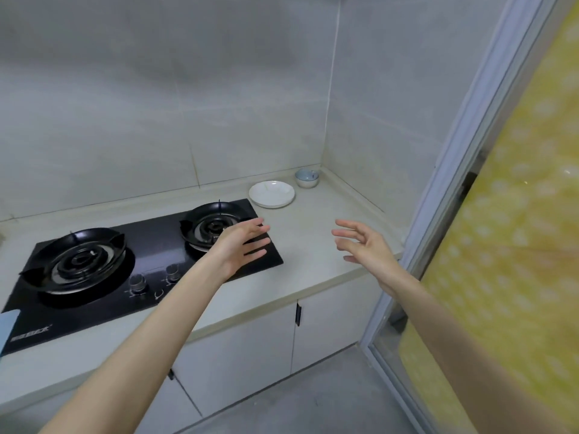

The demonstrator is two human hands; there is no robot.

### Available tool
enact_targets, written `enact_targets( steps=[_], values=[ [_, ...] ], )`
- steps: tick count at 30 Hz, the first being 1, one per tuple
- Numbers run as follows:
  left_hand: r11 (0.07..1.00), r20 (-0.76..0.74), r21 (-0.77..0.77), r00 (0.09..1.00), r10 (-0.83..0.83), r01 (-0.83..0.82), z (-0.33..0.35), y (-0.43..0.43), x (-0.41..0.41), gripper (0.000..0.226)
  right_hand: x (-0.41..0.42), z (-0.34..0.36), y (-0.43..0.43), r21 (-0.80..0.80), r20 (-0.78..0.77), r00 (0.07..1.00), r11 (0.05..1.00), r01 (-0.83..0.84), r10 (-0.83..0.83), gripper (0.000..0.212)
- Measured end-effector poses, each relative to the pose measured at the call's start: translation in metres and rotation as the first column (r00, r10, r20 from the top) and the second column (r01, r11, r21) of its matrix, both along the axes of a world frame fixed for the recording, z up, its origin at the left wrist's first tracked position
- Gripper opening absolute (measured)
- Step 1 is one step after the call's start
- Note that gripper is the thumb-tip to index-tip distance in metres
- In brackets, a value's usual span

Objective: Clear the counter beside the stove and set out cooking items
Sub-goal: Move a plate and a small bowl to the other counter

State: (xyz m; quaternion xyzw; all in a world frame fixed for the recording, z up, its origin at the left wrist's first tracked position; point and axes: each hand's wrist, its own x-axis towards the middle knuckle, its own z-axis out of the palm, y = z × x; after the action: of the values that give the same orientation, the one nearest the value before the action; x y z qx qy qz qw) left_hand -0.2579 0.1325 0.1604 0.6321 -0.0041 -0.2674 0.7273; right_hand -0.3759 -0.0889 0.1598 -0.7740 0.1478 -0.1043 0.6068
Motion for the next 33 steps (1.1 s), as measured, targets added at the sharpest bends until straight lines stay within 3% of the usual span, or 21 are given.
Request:
enact_targets(
  steps=[7, 19, 23, 30, 33],
  values=[
    [0.992, -0.1, -0.011, 0.987, 0.124, -0.125, -0.016, -0.076, 0.052, 0.034, 0.076, 0.001, -0.094, 0.045, -0.086, 0.988, 0.992, -0.122, 0.125, 0.035],
    [0.965, -0.328, -0.028, 0.915, 0.236, -0.259, -0.087, -0.129, 0.165, 0.017, 0.206, -0.034, -0.163, 0.221, -0.167, 0.968, 0.964, -0.149, 0.188, 0.032],
    [0.963, -0.382, -0.035, 0.894, 0.236, -0.269, -0.116, -0.144, 0.219, 0.027, 0.264, -0.047, -0.177, 0.256, -0.228, 0.952, 0.956, -0.142, 0.203, 0.035],
    [0.941, -0.513, -0.016, 0.811, 0.282, -0.338, -0.151, -0.169, 0.302, 0.006, 0.349, -0.075, -0.196, 0.24, -0.302, 0.931, 0.961, -0.135, 0.206, 0.035],
    [0.915, -0.582, -0.022, 0.749, 0.316, -0.403, -0.16, -0.174, 0.326, 0.018, 0.376, -0.085, -0.205, 0.237, -0.317, 0.929, 0.964, -0.118, 0.191, 0.034]
  ],
)
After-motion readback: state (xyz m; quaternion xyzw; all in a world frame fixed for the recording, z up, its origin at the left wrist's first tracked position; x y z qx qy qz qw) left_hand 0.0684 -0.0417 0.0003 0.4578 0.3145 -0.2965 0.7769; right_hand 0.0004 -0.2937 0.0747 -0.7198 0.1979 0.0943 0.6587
